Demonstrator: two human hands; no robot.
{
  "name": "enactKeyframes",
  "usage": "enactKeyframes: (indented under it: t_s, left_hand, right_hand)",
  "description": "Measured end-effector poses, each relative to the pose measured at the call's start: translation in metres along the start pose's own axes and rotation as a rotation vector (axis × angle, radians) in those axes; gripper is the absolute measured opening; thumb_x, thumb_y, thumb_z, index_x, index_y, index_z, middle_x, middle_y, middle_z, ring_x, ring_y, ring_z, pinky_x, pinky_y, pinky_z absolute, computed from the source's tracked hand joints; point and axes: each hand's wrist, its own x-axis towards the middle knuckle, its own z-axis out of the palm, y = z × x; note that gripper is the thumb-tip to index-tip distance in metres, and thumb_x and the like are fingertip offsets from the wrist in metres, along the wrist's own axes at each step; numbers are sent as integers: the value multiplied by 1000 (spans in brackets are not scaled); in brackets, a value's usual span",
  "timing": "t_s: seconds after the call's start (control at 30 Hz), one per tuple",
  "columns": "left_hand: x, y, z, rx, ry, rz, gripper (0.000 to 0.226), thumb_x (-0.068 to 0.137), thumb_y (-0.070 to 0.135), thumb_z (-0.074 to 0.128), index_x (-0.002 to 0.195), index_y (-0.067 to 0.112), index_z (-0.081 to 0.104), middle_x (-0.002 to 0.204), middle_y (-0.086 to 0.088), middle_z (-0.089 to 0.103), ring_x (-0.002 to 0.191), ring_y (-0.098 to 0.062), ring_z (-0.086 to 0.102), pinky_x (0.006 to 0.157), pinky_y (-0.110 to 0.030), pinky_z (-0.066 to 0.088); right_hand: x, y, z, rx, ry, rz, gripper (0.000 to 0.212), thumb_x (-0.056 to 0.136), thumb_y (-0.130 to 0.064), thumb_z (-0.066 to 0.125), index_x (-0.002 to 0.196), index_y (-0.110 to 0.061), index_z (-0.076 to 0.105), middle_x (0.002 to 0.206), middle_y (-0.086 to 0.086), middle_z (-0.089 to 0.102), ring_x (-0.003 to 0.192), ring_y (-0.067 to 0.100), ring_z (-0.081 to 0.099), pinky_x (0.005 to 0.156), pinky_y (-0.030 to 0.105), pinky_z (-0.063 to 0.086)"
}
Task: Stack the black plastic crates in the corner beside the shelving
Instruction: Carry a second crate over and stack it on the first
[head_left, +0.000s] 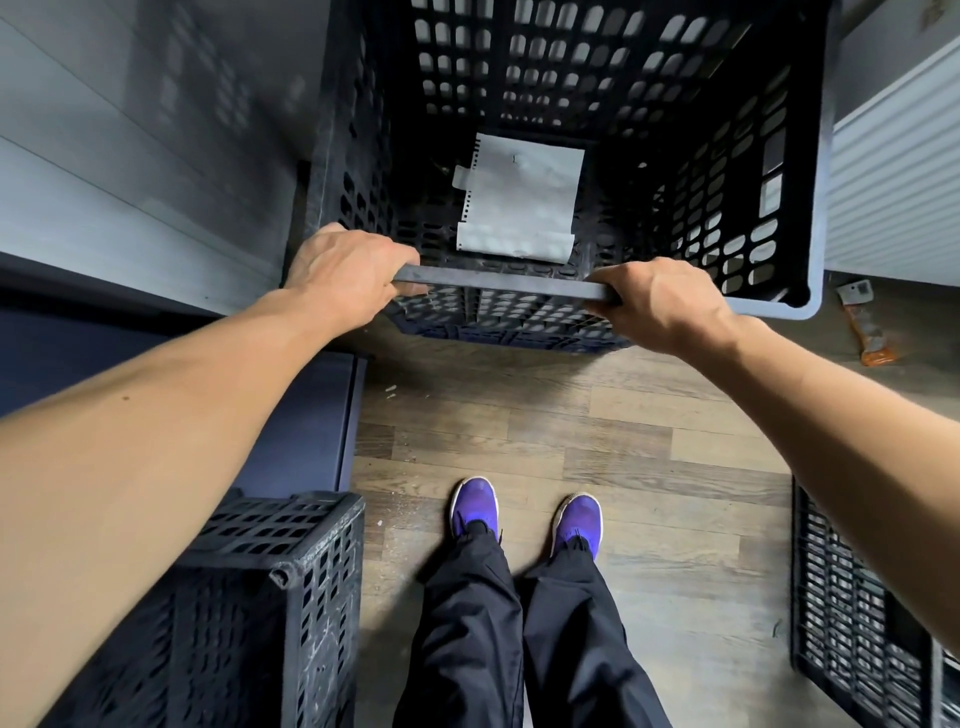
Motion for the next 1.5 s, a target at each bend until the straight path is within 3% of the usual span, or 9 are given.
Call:
enactKeyframes:
  t_s: [0.27, 0.5, 0.67, 0.77, 0.9, 1.07, 1.23, 1.4, 1.5]
  left_hand:
    - [3, -1, 4, 29, 23, -10, 11, 92, 43, 63, 95, 32, 63, 83, 6, 52, 78, -26, 57, 84, -40, 45]
    - [8, -1, -1, 34, -34, -34, 15, 94, 47, 58, 101, 36, 64, 85, 4, 60, 78, -22, 57, 88, -40, 43]
    - [9, 12, -7, -37, -94, -93, 35, 90, 62, 51, 116, 41, 60, 98, 4, 62, 92, -25, 58, 93, -40, 38]
    - [15, 37, -8, -59, -97, -37, 53, 84, 75, 43, 123, 42, 56, 108, 5, 63, 102, -24, 60, 94, -41, 37]
    - [31, 87, -10, -77, -86, 21, 56, 81, 80, 35, 111, 41, 63, 95, 7, 69, 93, -24, 64, 80, -36, 45]
    - [36, 89, -13, 8, -49, 68, 38, 90, 66, 42, 105, 39, 65, 77, 4, 67, 71, -22, 61, 63, -31, 44]
    - [39, 85, -13, 6, -54, 84, 26, 94, 58, 48, 107, 42, 64, 78, 5, 67, 65, -19, 52, 62, -30, 41]
    - [41, 88, -16, -71, -151, 34, 25, 93, 59, 46, 100, 42, 62, 80, 7, 64, 73, -21, 57, 66, -32, 40]
    - [39, 91, -10, -61, -136, 16, 32, 91, 65, 43, 103, 42, 62, 88, 6, 66, 82, -23, 60, 70, -33, 44]
  right_hand:
    - [-12, 26, 0, -21, 14, 34, 24, 97, -48, 49, 102, -27, 57, 76, 2, 64, 67, 30, 57, 59, 34, 40]
    - [-9, 24, -4, -9, -29, 49, 21, 97, -45, 51, 104, -27, 57, 73, -1, 59, 63, 26, 50, 60, 33, 39]
    - [-10, 20, 2, -29, 0, 121, 21, 98, -45, 49, 100, -26, 59, 76, 0, 60, 68, 27, 54, 63, 33, 37]
    - [-10, 16, 10, -58, 76, 172, 24, 97, -45, 50, 103, -23, 59, 89, 5, 68, 85, 32, 63, 73, 38, 35]
    - [-10, 15, 17, -41, 111, 257, 23, 96, -43, 52, 103, -25, 63, 93, 5, 68, 92, 32, 61, 84, 43, 37]
    - [-8, 19, 14, -25, 69, 248, 26, 95, -45, 53, 91, -22, 64, 80, 2, 67, 83, 29, 63, 89, 43, 32]
    - [-10, 20, 12, -33, 93, 237, 25, 95, -45, 52, 94, -22, 63, 87, 5, 69, 91, 31, 59, 95, 47, 29]
    - [-13, 20, 7, -6, 85, 199, 22, 92, -45, 56, 89, -24, 61, 89, 5, 69, 93, 32, 58, 96, 46, 30]
    - [-19, 25, 1, 123, 72, 137, 22, 90, -42, 57, 102, -27, 68, 91, 4, 72, 92, 33, 62, 91, 43, 38]
